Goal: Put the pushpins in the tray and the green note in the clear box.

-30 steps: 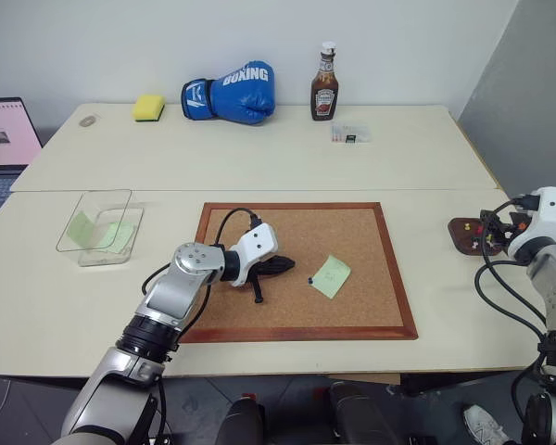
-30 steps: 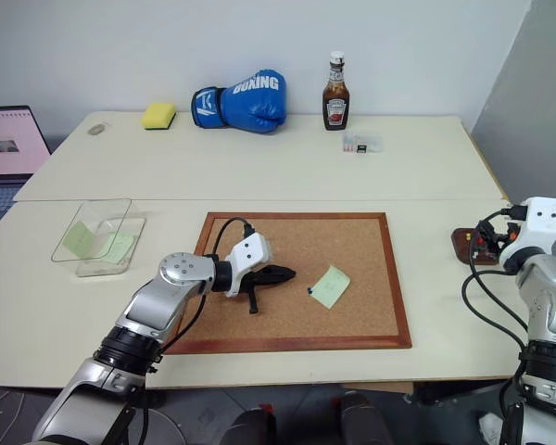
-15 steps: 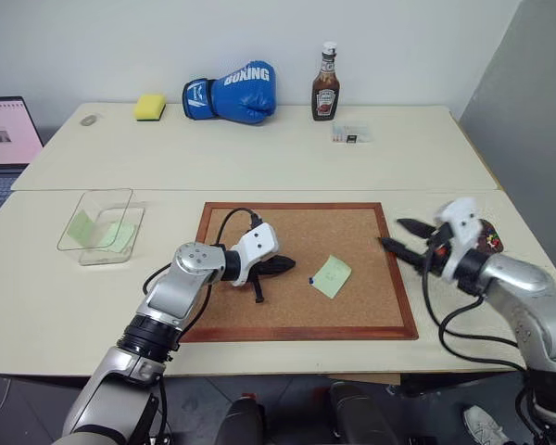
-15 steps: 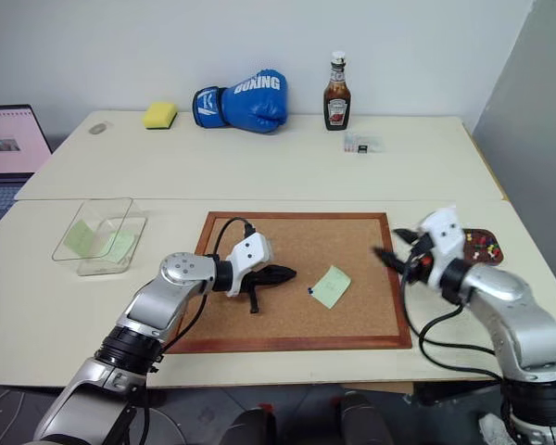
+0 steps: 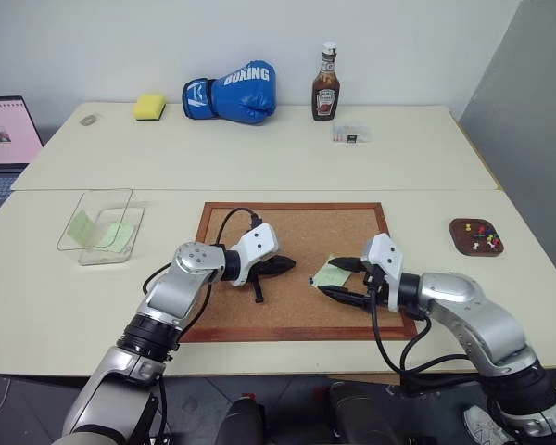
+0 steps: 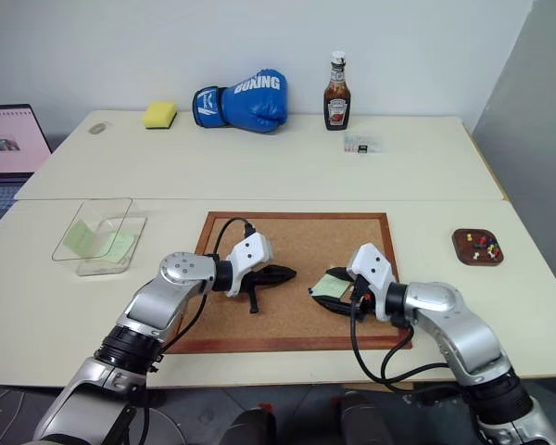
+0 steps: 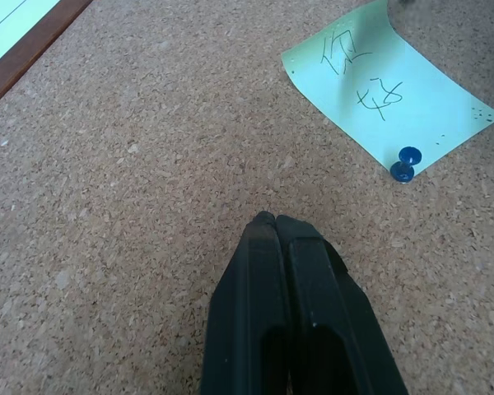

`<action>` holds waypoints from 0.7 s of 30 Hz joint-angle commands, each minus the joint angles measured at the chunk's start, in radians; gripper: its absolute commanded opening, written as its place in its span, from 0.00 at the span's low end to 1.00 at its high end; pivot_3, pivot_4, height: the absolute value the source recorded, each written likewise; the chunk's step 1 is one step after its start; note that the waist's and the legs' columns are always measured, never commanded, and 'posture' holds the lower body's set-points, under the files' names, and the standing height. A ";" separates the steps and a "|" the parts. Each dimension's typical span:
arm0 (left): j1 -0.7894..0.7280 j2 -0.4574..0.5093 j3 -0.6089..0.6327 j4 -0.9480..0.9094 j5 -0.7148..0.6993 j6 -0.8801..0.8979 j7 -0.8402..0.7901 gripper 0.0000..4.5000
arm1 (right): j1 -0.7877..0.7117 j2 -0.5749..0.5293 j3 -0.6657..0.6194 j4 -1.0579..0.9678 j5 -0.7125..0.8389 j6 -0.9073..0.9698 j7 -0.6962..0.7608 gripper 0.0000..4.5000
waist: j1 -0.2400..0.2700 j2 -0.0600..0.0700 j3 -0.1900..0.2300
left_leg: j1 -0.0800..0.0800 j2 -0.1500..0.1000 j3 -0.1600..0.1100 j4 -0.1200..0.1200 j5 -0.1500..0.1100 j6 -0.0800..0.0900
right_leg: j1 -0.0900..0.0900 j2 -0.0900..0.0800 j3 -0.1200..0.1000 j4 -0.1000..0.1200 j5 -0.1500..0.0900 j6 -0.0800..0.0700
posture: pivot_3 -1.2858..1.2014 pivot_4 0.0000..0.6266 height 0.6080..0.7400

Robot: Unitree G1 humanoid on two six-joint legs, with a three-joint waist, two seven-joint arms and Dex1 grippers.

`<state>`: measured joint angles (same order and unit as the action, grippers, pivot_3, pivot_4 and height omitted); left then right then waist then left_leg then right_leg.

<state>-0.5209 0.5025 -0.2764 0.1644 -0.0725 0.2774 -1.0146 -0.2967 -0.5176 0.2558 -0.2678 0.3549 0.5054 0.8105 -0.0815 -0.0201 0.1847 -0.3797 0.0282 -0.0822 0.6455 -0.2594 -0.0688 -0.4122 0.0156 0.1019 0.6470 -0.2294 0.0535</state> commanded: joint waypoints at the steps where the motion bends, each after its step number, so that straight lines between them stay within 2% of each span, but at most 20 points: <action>1: 0.029 0.014 -0.011 -0.022 0.012 0.019 -0.004 0.00 | -0.033 0.034 0.024 0.041 -0.023 -0.053 0.026 0.67 | 0.000 0.000 0.000 | 0.000 0.000 0.000 0.000 0.000 0.000 | 0.000 0.000 0.000 0.000 0.000 0.000 | 0.52 0.24 1.00; 11: 0.042 0.026 -0.005 -0.047 0.012 0.032 -0.001 0.00 | -0.088 0.127 0.063 0.203 -0.086 -0.115 0.042 0.67 | -0.001 0.000 0.000 | 0.000 0.000 0.000 -0.001 0.000 0.000 | -0.001 0.000 0.000 0.000 0.000 0.000 | 0.52 0.24 1.00; 14: 0.044 0.029 -0.002 -0.054 0.008 0.037 -0.002 0.00 | -0.093 0.140 0.061 0.226 -0.085 -0.121 0.050 0.57 | -0.002 0.000 0.000 | 0.000 0.000 0.000 -0.001 0.000 0.000 | -0.001 0.000 0.000 0.000 0.000 0.000 | 0.52 0.24 1.00; 21: 0.046 0.025 0.010 -0.074 -0.012 0.065 -0.002 0.00 | -0.085 0.131 0.056 0.221 -0.100 -0.126 0.074 0.23 | -0.002 0.000 0.000 | 0.000 0.000 0.000 -0.001 0.000 0.000 | -0.001 0.000 0.000 0.000 0.000 0.000 | 0.52 0.24 1.00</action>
<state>-0.4903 0.5192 -0.2646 0.1066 -0.0832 0.3261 -1.0113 -0.3732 -0.3837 0.3188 -0.0256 0.2556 0.3990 0.8700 -0.0831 -0.0201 0.1847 -0.3800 0.0284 -0.0824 0.6450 -0.2595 -0.0688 -0.4128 0.0157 0.1016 0.6472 -0.2295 0.0533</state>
